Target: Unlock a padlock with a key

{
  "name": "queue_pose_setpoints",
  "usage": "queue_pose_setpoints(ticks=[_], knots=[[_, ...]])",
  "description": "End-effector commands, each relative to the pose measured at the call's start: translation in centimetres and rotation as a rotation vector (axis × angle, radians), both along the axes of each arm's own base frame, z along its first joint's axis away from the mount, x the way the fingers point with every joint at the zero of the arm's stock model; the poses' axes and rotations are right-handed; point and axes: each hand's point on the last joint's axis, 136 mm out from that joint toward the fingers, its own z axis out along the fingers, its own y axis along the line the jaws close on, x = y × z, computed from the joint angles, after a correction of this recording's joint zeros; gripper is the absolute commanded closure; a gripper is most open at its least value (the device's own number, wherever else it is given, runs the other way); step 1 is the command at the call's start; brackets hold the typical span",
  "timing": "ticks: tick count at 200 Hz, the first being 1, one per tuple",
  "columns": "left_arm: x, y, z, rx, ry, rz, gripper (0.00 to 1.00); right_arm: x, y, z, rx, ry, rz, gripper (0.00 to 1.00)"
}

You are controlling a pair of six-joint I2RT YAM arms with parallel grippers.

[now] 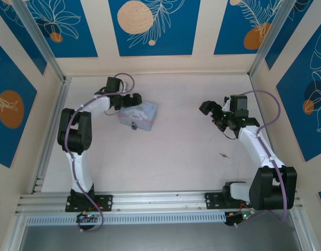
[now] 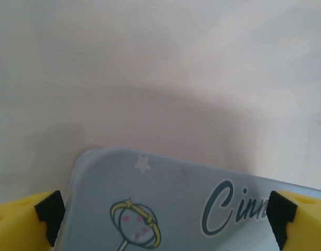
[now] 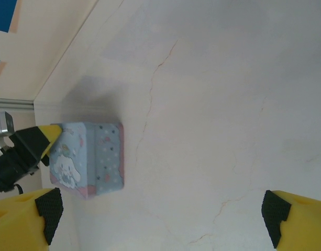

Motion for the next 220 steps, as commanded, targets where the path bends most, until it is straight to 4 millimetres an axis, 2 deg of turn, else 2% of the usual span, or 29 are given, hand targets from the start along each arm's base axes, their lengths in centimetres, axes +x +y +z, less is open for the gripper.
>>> queue_pose_setpoints(ticks=[1, 18, 71, 114, 145, 173, 220], knots=[[-1.9, -2.7, 3.1, -0.089, -0.06, 0.023, 0.0, -0.4, 0.5, -0.7, 0.054, 0.029, 0.003, 0.0], [-4.1, -3.8, 3.1, -0.094, -0.064, 0.054, 0.0, -0.7, 0.9, -1.1, 0.08, 0.05, 0.013, 0.0], [-10.3, -5.3, 2.3, -0.116, -0.057, 0.095, 0.0, -1.8, 3.5, -2.4, 0.102, 0.114, 0.092, 0.01], [-13.6, -6.8, 2.4, -0.137, -0.051, 0.087, 0.0, -3.0, 6.0, -3.3, 0.085, 0.163, 0.133, 0.01], [-15.1, -7.8, 2.3, -0.176, -0.053, 0.073, 0.0, -4.1, 7.4, -3.7, 0.042, 0.194, 0.146, 0.01], [-16.0, -9.3, 2.2, -0.205, -0.046, 0.034, 0.0, -4.9, 6.7, -3.7, 0.02, 0.222, 0.082, 0.01], [-17.0, -11.7, 1.7, -0.238, -0.002, -0.022, 0.0, -7.1, 3.9, -3.7, -0.012, 0.268, -0.067, 0.01]])
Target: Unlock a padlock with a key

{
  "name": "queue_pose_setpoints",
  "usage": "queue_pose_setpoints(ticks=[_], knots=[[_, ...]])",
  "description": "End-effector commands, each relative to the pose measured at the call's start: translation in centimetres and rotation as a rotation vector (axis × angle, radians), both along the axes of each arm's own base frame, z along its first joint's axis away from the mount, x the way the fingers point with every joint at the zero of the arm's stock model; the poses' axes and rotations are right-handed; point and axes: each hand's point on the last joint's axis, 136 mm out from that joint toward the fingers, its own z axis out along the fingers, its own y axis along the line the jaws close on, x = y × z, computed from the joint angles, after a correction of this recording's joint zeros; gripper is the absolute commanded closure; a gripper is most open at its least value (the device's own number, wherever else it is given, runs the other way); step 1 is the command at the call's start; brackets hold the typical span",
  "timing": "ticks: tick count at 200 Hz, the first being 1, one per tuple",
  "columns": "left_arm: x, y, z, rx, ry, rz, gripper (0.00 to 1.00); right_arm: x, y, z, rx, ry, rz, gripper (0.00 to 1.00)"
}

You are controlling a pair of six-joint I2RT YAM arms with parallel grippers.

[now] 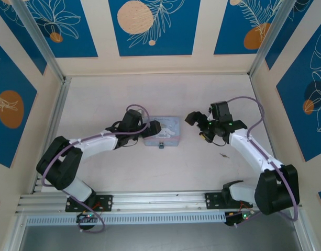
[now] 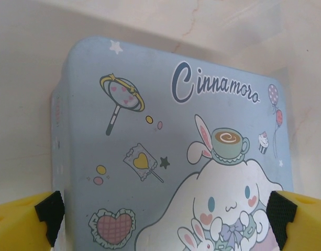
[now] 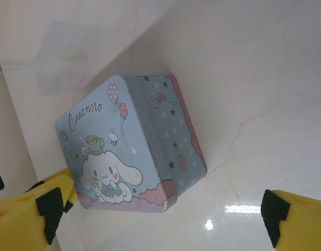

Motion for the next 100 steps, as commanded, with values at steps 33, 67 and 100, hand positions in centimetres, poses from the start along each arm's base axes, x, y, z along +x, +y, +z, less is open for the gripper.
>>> queue_pose_setpoints(ticks=[33, 67, 100], knots=[[-1.4, -3.3, -0.2, -0.064, 0.045, -0.074, 0.0, -3.4, -2.3, -1.6, 0.004, 0.097, -0.154, 0.01], [-1.2, -2.7, -0.2, -0.033, 0.034, -0.053, 0.0, -4.8, -0.3, -2.8, 0.038, 0.122, -0.119, 0.01], [-0.2, -2.3, 0.5, -0.01, 0.001, -0.029, 0.0, -5.6, 2.1, -4.3, 0.058, 0.15, -0.072, 0.01]])
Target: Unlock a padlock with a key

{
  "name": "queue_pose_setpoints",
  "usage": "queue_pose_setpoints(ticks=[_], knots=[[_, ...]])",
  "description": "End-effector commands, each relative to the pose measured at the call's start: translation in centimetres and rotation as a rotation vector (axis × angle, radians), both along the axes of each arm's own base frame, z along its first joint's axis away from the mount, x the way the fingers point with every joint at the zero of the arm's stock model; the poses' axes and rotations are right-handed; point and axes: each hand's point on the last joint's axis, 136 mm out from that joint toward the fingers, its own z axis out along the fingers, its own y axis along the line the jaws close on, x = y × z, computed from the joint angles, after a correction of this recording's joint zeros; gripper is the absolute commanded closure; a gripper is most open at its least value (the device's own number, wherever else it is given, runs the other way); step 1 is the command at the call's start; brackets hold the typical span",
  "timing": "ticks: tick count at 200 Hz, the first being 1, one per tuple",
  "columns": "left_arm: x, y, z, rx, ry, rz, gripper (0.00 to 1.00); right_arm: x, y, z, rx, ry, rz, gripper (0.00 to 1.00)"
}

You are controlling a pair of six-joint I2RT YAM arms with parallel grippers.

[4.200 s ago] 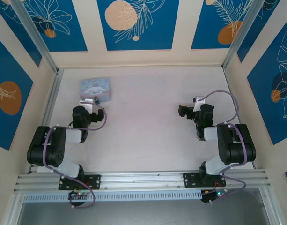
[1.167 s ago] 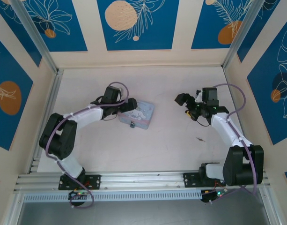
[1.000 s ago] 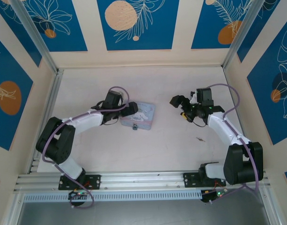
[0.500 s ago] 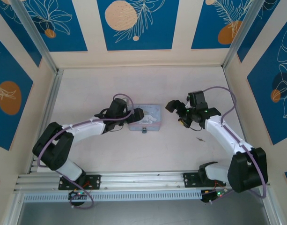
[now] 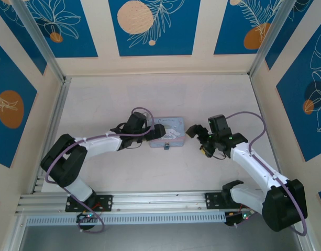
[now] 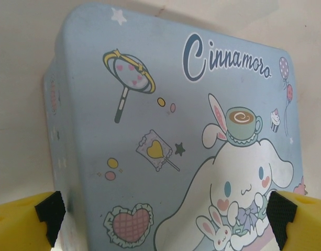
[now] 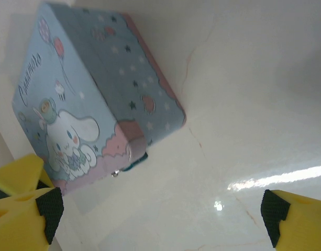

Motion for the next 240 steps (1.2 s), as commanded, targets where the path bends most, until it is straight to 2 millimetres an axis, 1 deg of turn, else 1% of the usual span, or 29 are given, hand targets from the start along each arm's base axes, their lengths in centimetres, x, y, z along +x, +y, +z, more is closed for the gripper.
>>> queue_pose_setpoints(ticks=[1, 23, 44, 104, 148, 180, 204, 222, 240], knots=[[1.2, -0.4, 1.7, 0.004, -0.049, 0.013, 0.0, -0.1, 1.4, -0.7, 0.035, 0.02, -0.007, 0.01], [1.7, -0.6, 1.9, -0.009, -0.054, 0.026, 0.0, 0.3, 2.7, -1.5, 0.045, 0.032, 0.012, 0.01], [2.2, -0.7, 2.0, -0.023, -0.058, 0.051, 0.0, 1.1, 3.6, -1.5, 0.062, 0.039, 0.026, 0.01], [4.6, -0.4, 2.4, -0.088, -0.046, 0.127, 0.0, 5.2, 6.2, -0.2, 0.111, 0.019, 0.059, 0.01], [6.5, -0.2, 2.4, -0.121, -0.033, 0.148, 0.0, 7.8, 7.5, 0.1, 0.145, 0.019, 0.058, 0.01], [7.8, -0.3, 2.3, -0.124, -0.028, 0.149, 0.0, 9.1, 7.5, 0.0, 0.171, 0.022, 0.025, 0.01], [8.1, -0.6, 2.1, -0.13, -0.016, 0.138, 0.0, 9.6, 6.9, 0.4, 0.184, 0.012, 0.008, 0.01], [8.0, -0.1, 1.7, -0.113, -0.011, 0.153, 0.0, 9.3, 5.6, 1.0, 0.171, 0.003, -0.012, 0.01], [8.0, 1.4, 1.1, -0.079, -0.004, 0.203, 0.0, 8.2, 3.2, 1.7, 0.115, -0.001, -0.058, 0.0]])
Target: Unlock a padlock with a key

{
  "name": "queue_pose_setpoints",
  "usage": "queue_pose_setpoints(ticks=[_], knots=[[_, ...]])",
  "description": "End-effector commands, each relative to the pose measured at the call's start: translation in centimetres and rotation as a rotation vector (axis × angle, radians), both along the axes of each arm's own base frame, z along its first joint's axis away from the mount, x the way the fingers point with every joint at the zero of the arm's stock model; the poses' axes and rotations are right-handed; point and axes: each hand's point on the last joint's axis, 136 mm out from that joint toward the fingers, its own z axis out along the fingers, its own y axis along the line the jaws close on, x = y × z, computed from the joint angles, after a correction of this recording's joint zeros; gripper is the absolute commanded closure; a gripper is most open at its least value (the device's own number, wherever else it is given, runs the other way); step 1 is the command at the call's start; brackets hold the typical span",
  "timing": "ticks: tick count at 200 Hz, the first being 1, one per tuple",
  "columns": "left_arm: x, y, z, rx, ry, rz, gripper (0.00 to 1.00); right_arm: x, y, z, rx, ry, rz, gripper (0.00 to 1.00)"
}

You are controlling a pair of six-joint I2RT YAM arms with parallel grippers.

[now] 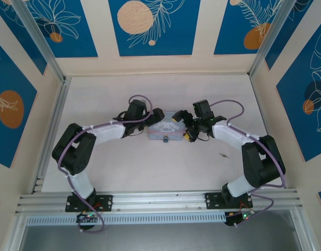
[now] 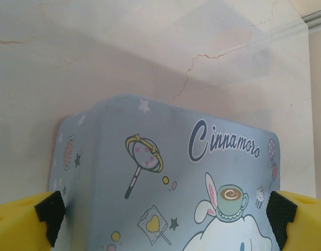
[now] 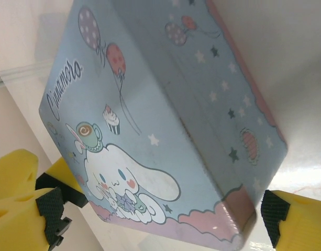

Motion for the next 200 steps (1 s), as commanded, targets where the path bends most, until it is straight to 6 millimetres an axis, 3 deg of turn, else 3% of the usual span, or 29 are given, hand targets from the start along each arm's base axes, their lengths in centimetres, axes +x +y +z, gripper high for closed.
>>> queue_pose_setpoints(ticks=[1, 24, 53, 85, 125, 200], knots=[[0.4, 1.1, 0.1, 0.002, 0.009, 0.043, 0.0, -0.8, -2.4, 2.5, -0.026, -0.03, -0.047, 0.0], [0.8, 4.2, -0.6, 0.054, 0.024, 0.133, 0.0, -3.0, -6.8, 2.9, -0.109, 0.003, -0.145, 0.0], [1.1, 7.8, -0.8, 0.071, 0.035, 0.212, 0.0, -6.7, -12.7, 1.6, -0.193, 0.144, -0.307, 0.02], [0.1, 10.1, -0.1, 0.111, 0.034, 0.255, 0.0, -9.4, -16.8, -0.1, -0.247, 0.278, -0.424, 0.15], [-1.1, 10.4, 1.4, 0.124, 0.013, 0.22, 0.0, -11.0, -19.7, -2.0, -0.261, 0.392, -0.555, 0.27], [-1.3, 9.6, 2.7, 0.102, -0.011, 0.166, 0.0, -11.6, -20.4, -4.7, -0.126, 0.526, -0.748, 0.42]])
